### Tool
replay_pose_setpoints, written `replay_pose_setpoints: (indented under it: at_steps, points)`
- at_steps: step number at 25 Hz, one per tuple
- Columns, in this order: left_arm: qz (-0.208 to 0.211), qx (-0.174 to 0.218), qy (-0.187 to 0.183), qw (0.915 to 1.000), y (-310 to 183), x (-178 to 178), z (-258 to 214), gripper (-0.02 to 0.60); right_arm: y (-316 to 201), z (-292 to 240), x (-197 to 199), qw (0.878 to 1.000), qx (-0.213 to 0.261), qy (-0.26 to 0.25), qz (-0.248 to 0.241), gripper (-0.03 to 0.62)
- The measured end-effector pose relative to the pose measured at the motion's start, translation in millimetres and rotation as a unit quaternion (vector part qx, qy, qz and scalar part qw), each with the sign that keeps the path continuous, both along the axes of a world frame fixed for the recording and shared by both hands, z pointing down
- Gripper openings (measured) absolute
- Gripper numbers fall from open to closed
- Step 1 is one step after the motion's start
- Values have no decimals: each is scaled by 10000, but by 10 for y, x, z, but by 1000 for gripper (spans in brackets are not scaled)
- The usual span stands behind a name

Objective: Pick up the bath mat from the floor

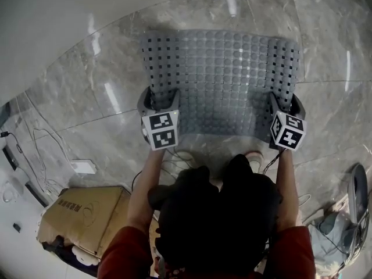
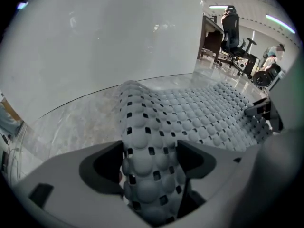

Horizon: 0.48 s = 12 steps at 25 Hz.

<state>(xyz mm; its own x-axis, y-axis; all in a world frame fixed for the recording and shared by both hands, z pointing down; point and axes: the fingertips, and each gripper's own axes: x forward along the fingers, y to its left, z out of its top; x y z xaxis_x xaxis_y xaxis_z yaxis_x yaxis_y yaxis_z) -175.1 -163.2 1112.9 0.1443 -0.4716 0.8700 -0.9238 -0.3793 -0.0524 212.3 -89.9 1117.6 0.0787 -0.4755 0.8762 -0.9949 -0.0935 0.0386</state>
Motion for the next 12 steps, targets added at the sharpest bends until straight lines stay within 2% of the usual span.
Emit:
replay_pose_setpoints:
  at_steps: [5,7,12]
  points:
    - [-140,-85,174,9997,43,24,-41,303,-16,-75,-144,9995,139,-295,17,229]
    - [-221,-115,315,9992,35,69,-101,256,-22,-123,-205,9990,188,-400,35,182]
    - [-189,-166,444,9987,57,154,-245,194,-45,-242,-361,9983,311,-482,-63,76]
